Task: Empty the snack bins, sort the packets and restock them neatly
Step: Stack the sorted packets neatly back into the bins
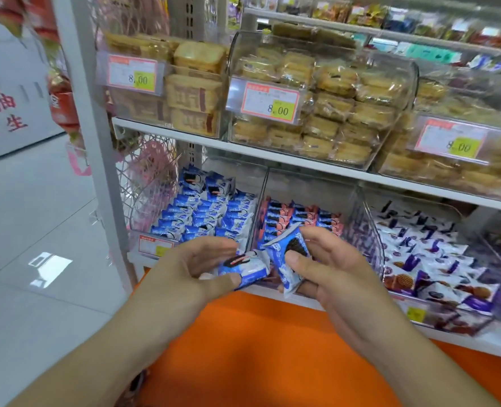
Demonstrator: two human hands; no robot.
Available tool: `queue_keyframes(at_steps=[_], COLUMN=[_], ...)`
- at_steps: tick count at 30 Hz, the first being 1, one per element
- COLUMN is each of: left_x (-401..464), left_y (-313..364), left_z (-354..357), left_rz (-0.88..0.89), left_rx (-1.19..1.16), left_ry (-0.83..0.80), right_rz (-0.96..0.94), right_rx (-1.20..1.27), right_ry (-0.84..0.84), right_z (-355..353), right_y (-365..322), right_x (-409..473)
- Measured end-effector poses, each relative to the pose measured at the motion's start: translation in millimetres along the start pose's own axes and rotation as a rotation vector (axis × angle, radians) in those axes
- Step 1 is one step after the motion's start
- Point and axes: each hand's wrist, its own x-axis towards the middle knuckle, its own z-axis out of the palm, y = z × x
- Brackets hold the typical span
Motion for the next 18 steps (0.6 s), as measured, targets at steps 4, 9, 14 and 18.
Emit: queue_keyframes(at_steps=[4,9,14,18], left_x=[7.5,6.0,1.5,2.4], left_y=[-9.0,-5.9,-9.5,-13.9], left_z=[-7.5,-10.8,-11.2,-12.2], left_rz=[0.323,0.262,0.051,0.018], left_rx=[0.494,0.345,0.065,-0.129], left_ry=[0.171,0.092,0.072,0.059], right_rz=[-0.052,-0.066,-0.131,-0.153], right_rx=[-0.093,-0.189,-0.304,-0.291], right_ry=[0.034,0.024,0.009,0.02], right_z=[-2.8,8.7,18.1,21.4], right_y=[-3.5,-3.1,-1.8,-2.2], right_x=[0.3,-2.2,-4.0,-4.7])
